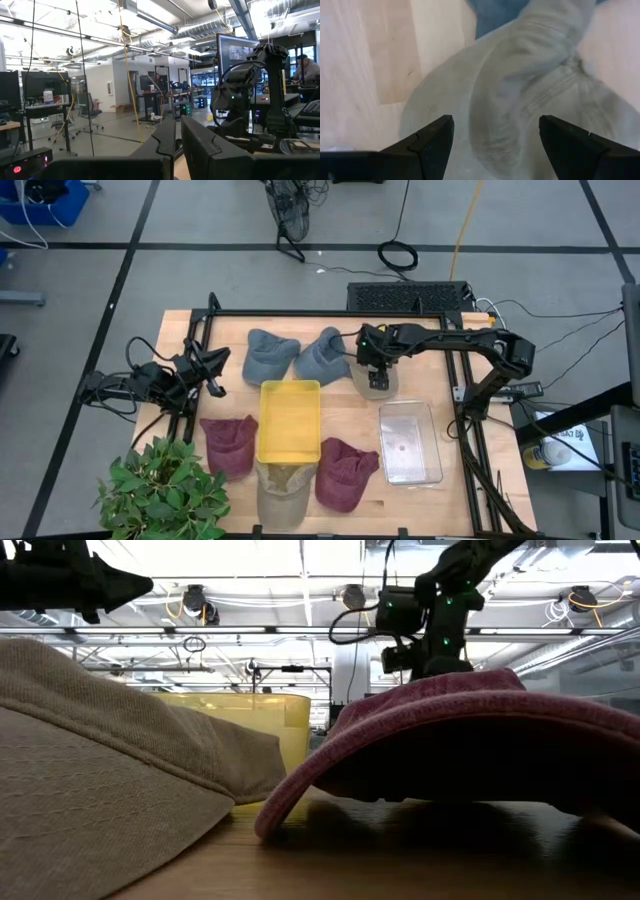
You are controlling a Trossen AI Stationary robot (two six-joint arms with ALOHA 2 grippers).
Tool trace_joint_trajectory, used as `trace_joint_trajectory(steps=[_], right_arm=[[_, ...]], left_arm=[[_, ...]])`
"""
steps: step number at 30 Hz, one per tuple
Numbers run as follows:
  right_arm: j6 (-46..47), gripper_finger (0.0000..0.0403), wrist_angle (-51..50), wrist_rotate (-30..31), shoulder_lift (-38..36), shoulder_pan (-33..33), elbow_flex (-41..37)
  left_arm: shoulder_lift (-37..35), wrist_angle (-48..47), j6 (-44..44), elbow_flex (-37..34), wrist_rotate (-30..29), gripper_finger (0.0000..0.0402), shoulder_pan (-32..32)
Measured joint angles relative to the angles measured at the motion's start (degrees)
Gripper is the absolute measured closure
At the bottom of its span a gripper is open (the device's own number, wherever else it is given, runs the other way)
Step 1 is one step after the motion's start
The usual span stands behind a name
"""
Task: Pick & Place hat
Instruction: Put the top brown cap into the transparent bin
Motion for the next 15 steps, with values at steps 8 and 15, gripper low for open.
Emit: trace_joint_trajectory(steps=[8,15], right_arm=[[0.1,0.0137,6.5,1.1,0.0,-0.3,-3.0],[-0.7,0.0202,7.0,1.2,0.0,-0.3,-3.1]], left_arm=[[0.0,0.0,0.0,0.0,0.0,0.0364,0.0],[0.0,-0.1,0.0,0.0,0.0,0.0364,0.0]])
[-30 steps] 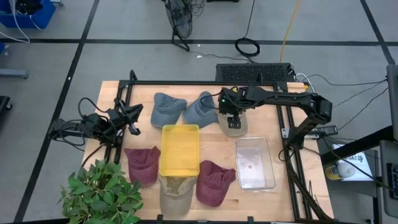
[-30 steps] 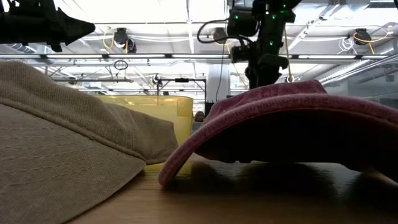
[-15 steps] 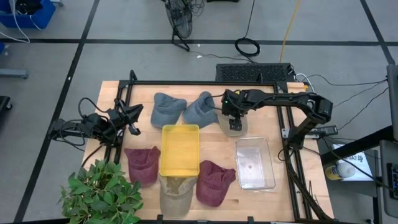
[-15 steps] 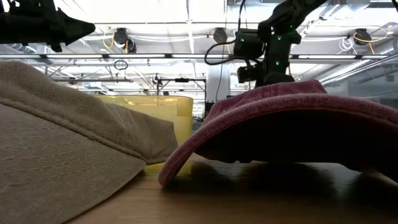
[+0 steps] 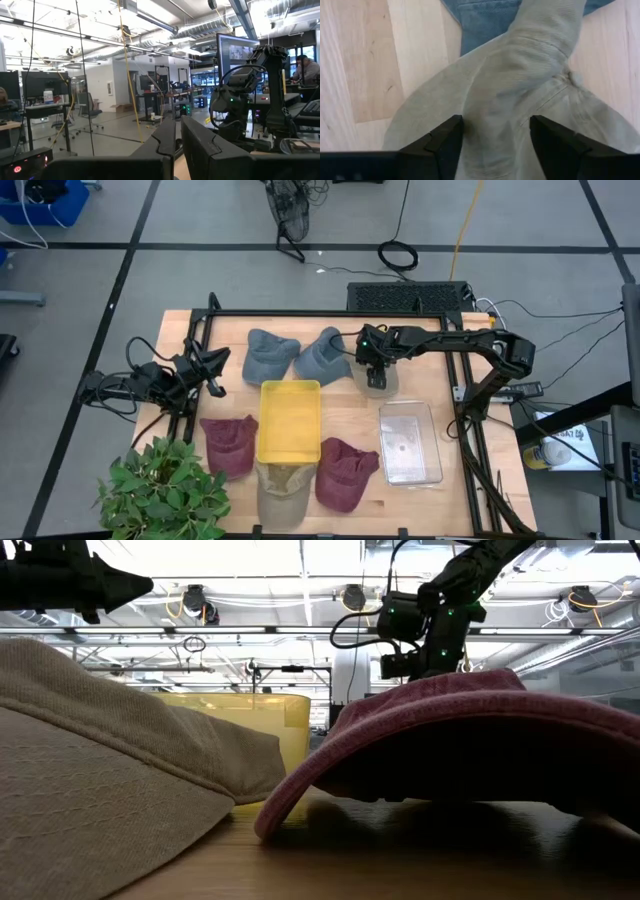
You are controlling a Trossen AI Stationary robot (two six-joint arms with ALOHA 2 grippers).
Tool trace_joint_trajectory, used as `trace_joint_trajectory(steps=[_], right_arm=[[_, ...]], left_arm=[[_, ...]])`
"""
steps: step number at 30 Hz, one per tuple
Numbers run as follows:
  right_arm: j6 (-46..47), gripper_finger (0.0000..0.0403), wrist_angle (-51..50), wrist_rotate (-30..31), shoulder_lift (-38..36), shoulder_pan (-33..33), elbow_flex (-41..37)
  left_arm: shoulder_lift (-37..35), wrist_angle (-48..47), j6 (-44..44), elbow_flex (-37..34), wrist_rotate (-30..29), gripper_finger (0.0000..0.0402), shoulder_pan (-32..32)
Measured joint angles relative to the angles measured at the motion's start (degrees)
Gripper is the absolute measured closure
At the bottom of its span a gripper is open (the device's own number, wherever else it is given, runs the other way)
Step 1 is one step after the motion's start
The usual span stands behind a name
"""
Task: Pick & Place hat
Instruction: Put the top brown cap into the transparent bin
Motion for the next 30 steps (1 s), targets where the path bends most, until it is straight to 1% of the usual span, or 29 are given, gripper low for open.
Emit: trace_joint_trajectory(steps=[4,7,9,11,13,18,23,27,30], right_arm=[[-0.5,0.0268,0.3,0.0,0.0,0.0,0.0],[-1.5,0.0328,0.5,0.1,0.0,0.0,0.0],[-2.0,0.0372,0.7,1.4,0.0,0.0,0.1],[-2.1,0.0394,0.6,3.5,0.0,0.3,0.8],[-2.2,0.0392,0.1,4.5,0.0,0.6,2.1],[-2.1,0.04,-2.9,4.5,0.0,1.2,6.6],[-1.1,0.04,-7.9,4.8,0.0,2.4,11.7],[-0.3,0.0401,-10.7,9.0,0.0,4.2,14.9],[0.2,0.0401,-14.0,10.5,0.0,5.5,17.6]], left_arm=[[0.0,-0.4,0.0,0.0,0.0,0.0364,0.0],[0.0,-0.4,0.0,0.0,0.0,0.0364,0.0],[0.0,-0.3,0.0,0.0,0.0,0.0364,0.0],[0.0,-0.3,0.0,0.0,0.0,0.0364,0.0],[0.0,-0.3,0.0,0.0,0.0,0.0364,0.0],[0.0,-0.3,0.0,0.0,0.0,0.0364,0.0],[0.0,-0.3,0.0,0.0,0.0,0.0364,0.0],[0.0,0.2,0.0,0.0,0.0,0.0364,0.0],[0.0,0.3,0.0,0.0,0.0,0.0364,0.0]])
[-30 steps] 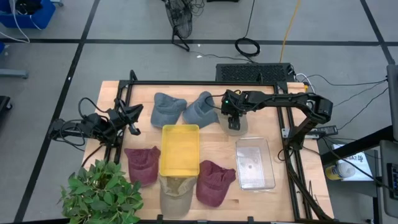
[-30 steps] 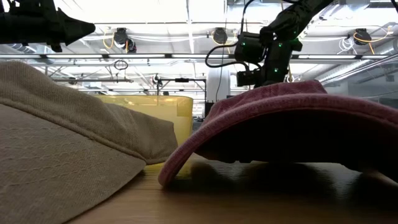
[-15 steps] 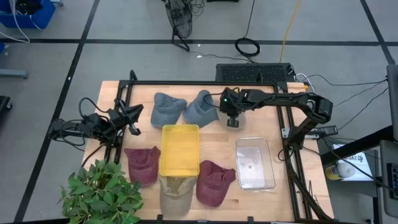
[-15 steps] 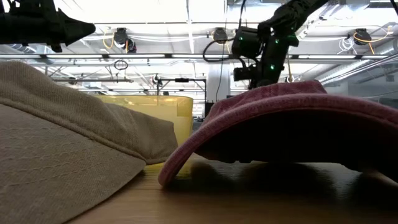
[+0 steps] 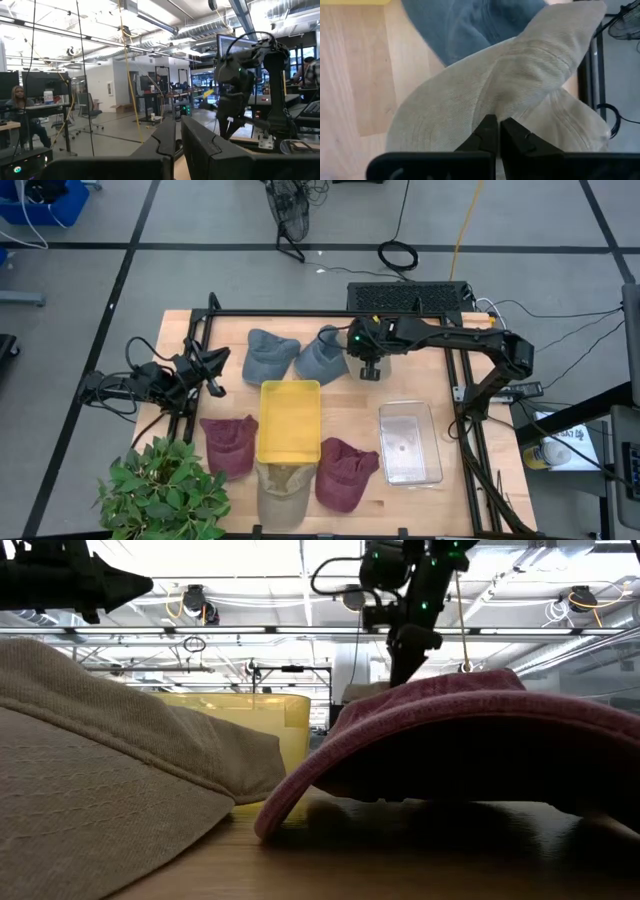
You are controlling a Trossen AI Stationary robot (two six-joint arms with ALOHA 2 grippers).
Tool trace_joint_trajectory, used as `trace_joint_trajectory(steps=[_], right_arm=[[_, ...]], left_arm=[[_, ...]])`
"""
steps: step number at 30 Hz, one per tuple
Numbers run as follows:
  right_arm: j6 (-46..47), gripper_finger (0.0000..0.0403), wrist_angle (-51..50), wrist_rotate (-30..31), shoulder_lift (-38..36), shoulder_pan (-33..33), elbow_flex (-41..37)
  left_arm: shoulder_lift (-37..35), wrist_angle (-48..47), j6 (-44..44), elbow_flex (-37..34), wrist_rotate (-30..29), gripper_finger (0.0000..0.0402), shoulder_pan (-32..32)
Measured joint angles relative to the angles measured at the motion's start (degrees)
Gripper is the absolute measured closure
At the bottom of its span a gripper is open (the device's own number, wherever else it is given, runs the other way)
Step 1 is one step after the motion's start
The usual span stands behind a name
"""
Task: Pick & Place hat
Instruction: Put the top brown cap into the transparent bin
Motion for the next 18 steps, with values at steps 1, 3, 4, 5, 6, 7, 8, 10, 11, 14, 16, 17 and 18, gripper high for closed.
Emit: trace_joint_trajectory(steps=[1,3,4,5,6,7,8,10,11,14,16,17,18], right_arm=[[0.4,0.0402,-0.8,0.0,0.0,0.4,0.9],[1.1,0.0402,-2.6,0.8,0.0,1.4,2.9],[1.5,0.0402,-3.8,1.9,0.0,2.0,3.9],[1.9,0.0402,-5.1,3.4,-0.1,2.6,5.0],[2.2,0.0402,-6.3,4.8,-0.4,3.2,6.1],[2.3,0.0402,-7.7,5.9,-0.6,3.8,7.2],[2.3,0.0402,-8.7,6.7,-0.7,4.5,8.3],[3.4,0.0402,-11.0,7.5,-1.4,5.6,10.6],[4.4,0.0402,-12.2,7.5,-1.6,6.2,11.6],[7.8,0.0402,-14.9,7.5,-3.4,8.8,14.6],[9.8,0.0402,-17.0,7.5,-4.5,10.9,16.4],[11.1,0.0402,-18.1,7.7,-5.3,12.0,17.3],[12.8,0.0402,-19.5,8.7,-5.8,13.3,18.2]], left_arm=[[0.0,0.0,0.0,0.0,0.0,0.0364,0.0],[0.0,0.2,0.0,0.0,0.0,0.0364,0.0],[0.0,0.3,0.0,0.0,0.0,0.0364,0.0],[0.0,0.5,-0.1,0.0,0.0,0.0364,0.0],[0.0,0.6,-0.4,0.0,0.0,0.0364,0.0],[0.0,0.8,-0.4,0.0,0.0,0.0364,0.0],[0.0,0.9,-0.4,0.0,0.0,0.0364,0.0],[0.0,1.0,-0.6,0.0,0.0,0.0364,0.0],[0.0,0.9,-0.8,0.0,0.0,0.0364,0.0],[0.0,0.2,-1.0,0.0,0.0,0.0364,0.0],[0.0,-0.2,-1.2,0.0,0.0,0.0364,0.0],[0.0,-0.4,-1.2,0.0,0.1,0.0364,0.0],[0.0,-0.5,-1.4,0.0,0.4,0.0364,0.0]])
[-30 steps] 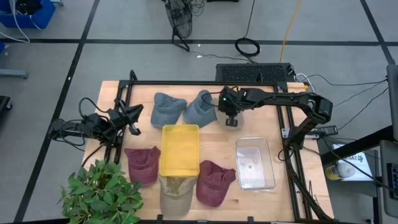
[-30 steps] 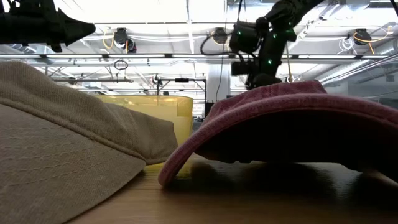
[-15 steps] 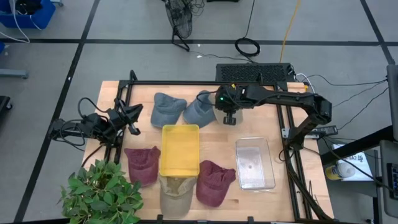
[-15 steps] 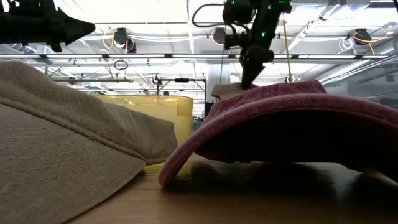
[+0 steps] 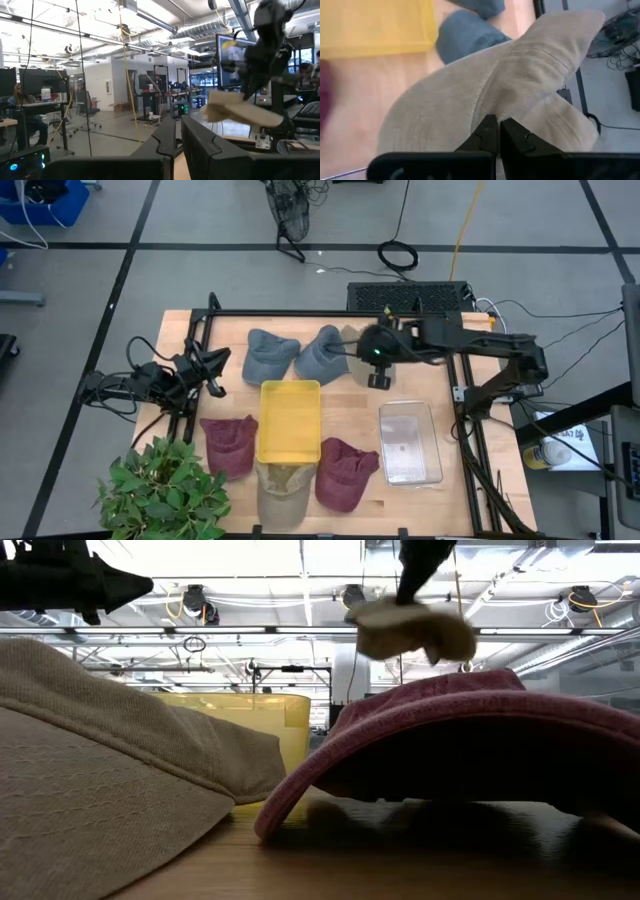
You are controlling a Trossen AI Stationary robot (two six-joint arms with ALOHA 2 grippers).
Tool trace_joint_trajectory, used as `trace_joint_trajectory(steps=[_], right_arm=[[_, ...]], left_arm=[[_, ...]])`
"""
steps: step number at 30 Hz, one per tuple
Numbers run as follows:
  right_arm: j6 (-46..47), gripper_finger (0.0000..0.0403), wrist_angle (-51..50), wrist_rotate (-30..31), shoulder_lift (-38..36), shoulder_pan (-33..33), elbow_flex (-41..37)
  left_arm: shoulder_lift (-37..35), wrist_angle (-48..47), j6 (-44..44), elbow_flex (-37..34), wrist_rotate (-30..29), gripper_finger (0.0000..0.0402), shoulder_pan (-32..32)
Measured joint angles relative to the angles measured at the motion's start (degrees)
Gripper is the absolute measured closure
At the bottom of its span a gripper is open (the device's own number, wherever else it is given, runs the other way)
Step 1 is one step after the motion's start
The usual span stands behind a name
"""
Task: Pick & Place hat
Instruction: Put the top brown cap into the transparent bin
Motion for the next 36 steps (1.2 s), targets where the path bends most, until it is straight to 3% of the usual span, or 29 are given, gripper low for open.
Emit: trace_joint_trajectory(steps=[5,9,15,19,25,30,36], right_arm=[[10.1,0.0403,-11.4,5.2,-0.8,8.2,7.2],[21.0,0.0403,-17.2,4.1,-0.3,15.5,11.1],[35.0,0.0403,-20.6,-0.9,-0.1,26.5,10.2],[41.4,0.0403,-20.5,-0.9,-0.1,33.1,7.6],[50.0,0.0403,-19.8,4.1,-0.1,40.4,1.3],[53.9,0.0403,-15.6,7.6,-0.1,43.4,-5.4],[56.3,0.0403,-8.6,7.7,-0.1,44.6,-13.3]], left_arm=[[0.0,0.5,-3.6,0.0,2.2,0.0364,0.0],[0.0,0.5,-4.6,0.0,2.7,0.0364,0.0],[0.0,0.4,-5.5,0.0,2.7,0.0364,0.0],[0.0,0.5,-6.7,0.0,2.8,0.0364,0.0],[0.0,0.8,-6.7,0.0,2.8,0.0364,0.0],[0.0,0.6,-6.6,0.0,2.8,0.0364,0.0],[0.0,0.5,-6.6,0.0,2.7,0.0364,0.0]])
